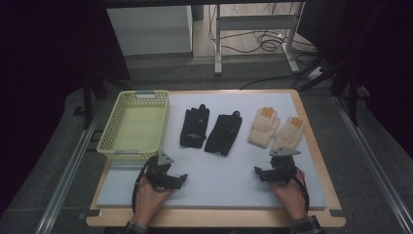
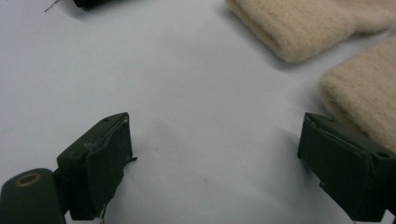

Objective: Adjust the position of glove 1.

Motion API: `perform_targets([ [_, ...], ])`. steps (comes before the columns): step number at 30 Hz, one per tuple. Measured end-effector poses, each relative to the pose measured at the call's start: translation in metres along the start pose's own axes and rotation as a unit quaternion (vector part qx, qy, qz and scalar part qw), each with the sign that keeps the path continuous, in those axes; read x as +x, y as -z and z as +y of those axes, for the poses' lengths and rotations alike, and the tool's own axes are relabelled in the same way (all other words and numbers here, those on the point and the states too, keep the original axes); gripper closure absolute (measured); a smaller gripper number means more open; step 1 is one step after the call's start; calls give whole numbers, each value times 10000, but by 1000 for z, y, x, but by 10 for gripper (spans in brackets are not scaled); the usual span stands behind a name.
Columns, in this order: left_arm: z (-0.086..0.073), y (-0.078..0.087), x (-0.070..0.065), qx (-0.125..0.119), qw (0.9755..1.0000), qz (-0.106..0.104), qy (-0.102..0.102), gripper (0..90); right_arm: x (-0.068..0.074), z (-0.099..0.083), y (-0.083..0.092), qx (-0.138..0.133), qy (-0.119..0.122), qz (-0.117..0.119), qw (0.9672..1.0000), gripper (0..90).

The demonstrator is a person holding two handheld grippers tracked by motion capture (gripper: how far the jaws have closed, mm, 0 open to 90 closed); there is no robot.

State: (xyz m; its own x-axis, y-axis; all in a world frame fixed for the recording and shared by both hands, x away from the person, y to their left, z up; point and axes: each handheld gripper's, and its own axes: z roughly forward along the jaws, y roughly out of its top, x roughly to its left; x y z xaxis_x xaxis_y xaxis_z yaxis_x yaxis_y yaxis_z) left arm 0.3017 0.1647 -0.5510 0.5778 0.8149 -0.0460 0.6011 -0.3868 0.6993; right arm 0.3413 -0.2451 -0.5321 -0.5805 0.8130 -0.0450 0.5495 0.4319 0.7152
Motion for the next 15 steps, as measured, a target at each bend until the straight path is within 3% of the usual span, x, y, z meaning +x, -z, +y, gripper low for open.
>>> perform_targets([
  [15,0,0,0,-1,10000,-1,1,28,0,0,0,8,4,32,10000,86],
])
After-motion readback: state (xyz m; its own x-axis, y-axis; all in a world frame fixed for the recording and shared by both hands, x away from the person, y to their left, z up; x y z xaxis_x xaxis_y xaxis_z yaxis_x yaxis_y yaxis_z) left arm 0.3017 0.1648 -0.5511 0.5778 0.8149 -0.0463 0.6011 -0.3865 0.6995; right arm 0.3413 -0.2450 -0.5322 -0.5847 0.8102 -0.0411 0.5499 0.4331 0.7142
